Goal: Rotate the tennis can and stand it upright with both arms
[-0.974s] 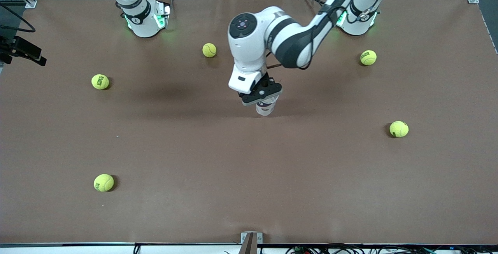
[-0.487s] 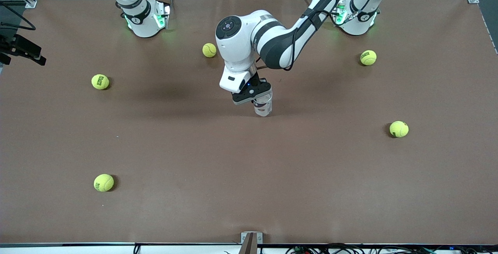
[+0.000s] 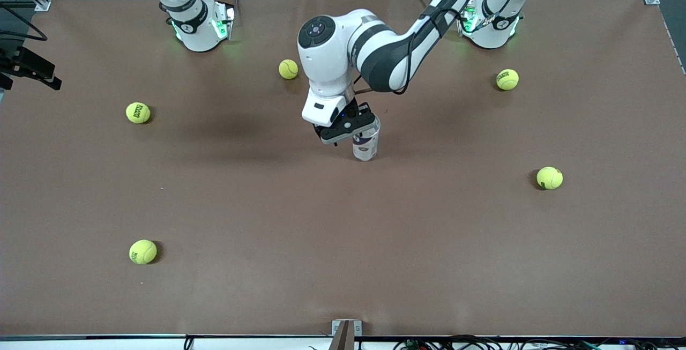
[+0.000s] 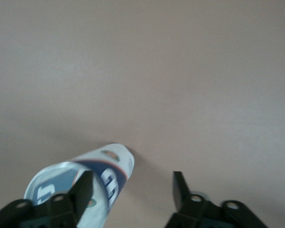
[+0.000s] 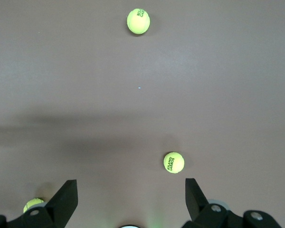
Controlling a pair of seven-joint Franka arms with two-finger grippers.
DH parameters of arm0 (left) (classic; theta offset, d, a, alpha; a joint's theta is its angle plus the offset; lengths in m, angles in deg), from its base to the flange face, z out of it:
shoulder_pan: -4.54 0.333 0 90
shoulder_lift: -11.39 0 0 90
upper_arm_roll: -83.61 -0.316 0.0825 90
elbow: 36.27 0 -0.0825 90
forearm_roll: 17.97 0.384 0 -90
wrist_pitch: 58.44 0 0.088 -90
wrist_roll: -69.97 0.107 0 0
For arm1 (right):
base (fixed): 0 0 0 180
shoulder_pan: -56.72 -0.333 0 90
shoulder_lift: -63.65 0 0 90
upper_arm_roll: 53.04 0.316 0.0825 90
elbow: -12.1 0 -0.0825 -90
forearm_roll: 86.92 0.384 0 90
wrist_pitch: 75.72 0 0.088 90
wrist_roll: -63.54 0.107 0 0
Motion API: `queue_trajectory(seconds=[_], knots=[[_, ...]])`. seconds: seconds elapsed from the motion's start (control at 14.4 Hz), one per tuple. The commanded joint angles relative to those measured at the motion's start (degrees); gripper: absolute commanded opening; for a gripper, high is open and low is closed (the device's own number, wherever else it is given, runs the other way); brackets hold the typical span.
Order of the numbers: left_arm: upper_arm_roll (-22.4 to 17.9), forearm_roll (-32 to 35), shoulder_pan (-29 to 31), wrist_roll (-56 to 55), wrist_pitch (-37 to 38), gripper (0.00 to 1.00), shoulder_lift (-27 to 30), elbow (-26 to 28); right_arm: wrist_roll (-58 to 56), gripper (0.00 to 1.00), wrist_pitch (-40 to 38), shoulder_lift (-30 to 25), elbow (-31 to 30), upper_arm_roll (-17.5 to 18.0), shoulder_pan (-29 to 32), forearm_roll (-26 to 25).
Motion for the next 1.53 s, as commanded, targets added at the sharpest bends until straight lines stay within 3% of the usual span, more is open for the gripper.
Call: queue_trajectory(seconds=[0.0, 0.35, 0.56, 1.25, 1.46], knots=[[0.12, 0.40, 1.14, 0.95, 4.40, 1.00, 5.12, 0.31, -0.40, 1.00, 0.68, -2.34, -2.33, -0.13, -0.44, 0.10], [0.21, 0.05, 8.42, 10.51, 8.11, 1.00, 11.72, 0.40, -0.49, 1.00, 2.00, -2.34, -2.33, -0.04, -0.53, 0.54], [0.12, -3.54, 16.32, 19.81, 11.35, 1.00, 15.32, 0.57, -0.49, 1.00, 2.00, -2.34, -2.33, -0.04, -0.53, 1.68], [0.47, -7.05, 34.18, 44.51, 16.46, 1.00, 20.78, 1.10, -0.58, 1.00, 1.56, -2.52, -2.33, -0.13, -0.44, 1.68], [-1.19, -9.78, 36.30, 52.60, 18.29, 1.00, 22.54, 1.28, -0.67, 1.00, 1.47, -2.52, -2.24, -0.13, -0.36, 1.68]])
